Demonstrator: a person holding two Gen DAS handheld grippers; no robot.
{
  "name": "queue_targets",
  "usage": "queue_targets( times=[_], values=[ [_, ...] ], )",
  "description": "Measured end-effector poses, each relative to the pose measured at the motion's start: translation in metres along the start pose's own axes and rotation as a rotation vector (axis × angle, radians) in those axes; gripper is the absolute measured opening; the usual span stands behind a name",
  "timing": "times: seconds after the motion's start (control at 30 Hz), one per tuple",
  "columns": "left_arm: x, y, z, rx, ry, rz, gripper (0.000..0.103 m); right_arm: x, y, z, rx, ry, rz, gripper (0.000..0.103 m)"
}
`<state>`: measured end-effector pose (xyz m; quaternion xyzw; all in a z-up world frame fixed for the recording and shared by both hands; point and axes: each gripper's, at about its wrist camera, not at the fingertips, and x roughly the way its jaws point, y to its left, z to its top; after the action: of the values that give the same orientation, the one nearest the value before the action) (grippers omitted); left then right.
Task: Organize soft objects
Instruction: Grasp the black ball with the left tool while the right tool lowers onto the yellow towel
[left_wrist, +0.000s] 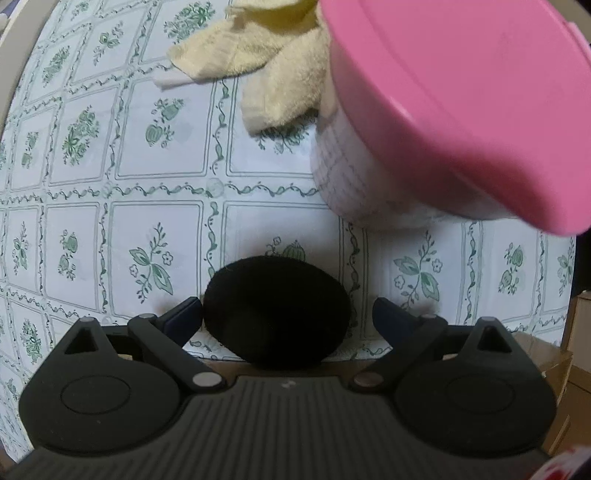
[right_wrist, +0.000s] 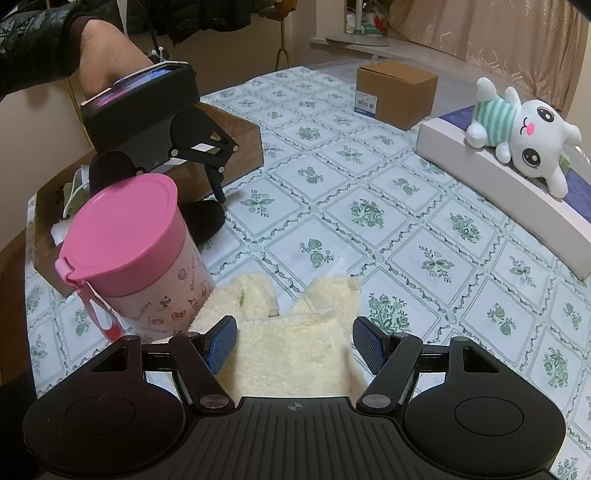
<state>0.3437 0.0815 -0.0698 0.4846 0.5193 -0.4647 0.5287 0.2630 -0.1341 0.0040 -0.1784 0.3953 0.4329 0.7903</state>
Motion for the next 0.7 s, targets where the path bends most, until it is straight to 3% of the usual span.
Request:
queue_targets(
  times=[0.37,0.53,0.7],
  values=[
    [0.012,0.001,-0.009,-0.022,-0.004,-0.006,0.096,0.001,-0.005,-0.001,0.020,-0.004,-0.009,0.069],
    [0.007,0.005,-0.007,-0.027,-0.017,-0.012,0.081,0.003,-0.002,-0.001,0.015,0.004,0.006,0.069],
    [-0.007,0.004,-0.009,-0.031,-0.037,0.027,0.078,0.003,-0.001,0.000,0.002,0.012,0.027,0.069]
  ],
)
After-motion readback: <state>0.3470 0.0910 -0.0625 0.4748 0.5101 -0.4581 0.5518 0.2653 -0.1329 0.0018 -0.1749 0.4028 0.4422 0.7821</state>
